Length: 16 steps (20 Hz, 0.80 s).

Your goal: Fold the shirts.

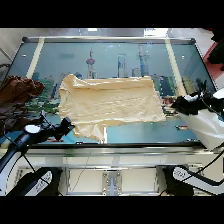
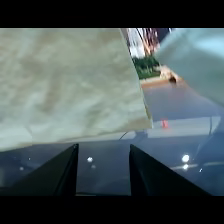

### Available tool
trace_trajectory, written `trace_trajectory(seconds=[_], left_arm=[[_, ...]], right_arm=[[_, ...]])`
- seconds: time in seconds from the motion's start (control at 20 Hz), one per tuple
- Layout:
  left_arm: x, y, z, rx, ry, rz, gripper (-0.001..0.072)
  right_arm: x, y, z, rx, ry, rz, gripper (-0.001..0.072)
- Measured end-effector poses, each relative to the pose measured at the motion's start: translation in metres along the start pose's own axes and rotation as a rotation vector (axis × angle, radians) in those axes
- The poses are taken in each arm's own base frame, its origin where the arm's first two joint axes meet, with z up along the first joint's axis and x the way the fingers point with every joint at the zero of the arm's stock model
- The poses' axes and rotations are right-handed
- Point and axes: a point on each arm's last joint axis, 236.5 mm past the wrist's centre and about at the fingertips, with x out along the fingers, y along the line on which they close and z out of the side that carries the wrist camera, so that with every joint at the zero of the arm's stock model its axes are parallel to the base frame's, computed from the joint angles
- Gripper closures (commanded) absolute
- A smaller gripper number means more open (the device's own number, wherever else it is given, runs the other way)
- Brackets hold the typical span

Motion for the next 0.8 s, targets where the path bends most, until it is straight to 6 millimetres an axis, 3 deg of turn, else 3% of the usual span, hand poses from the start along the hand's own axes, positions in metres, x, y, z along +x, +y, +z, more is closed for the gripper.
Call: trace_trajectory(seconds=[0.15,0.25,0.55,0.8], left_arm=[[0.0,-0.002,-0.004,0.014,0.016,-0.01,0.0696],[0.0,-0.003,-0.005,0.02,0.023,-0.014,0.0697],[0.0,-0.004,-0.007,0.03,0.03,-0.018,0.0697],[0.0,-0.004,-0.007,0.031,0.031,-0.019,0.0697]], right_arm=[[0.023,-0.016,-0.041,0.192,0.094,0.074,0.0331],[0.037,-0.017,-0.055,0.283,0.105,0.123,0.0331],[0.066,-0.024,-0.044,0.484,-0.029,0.19,0.0331],[0.084,-0.024,-0.032,0.529,-0.091,0.188,0.0333]])
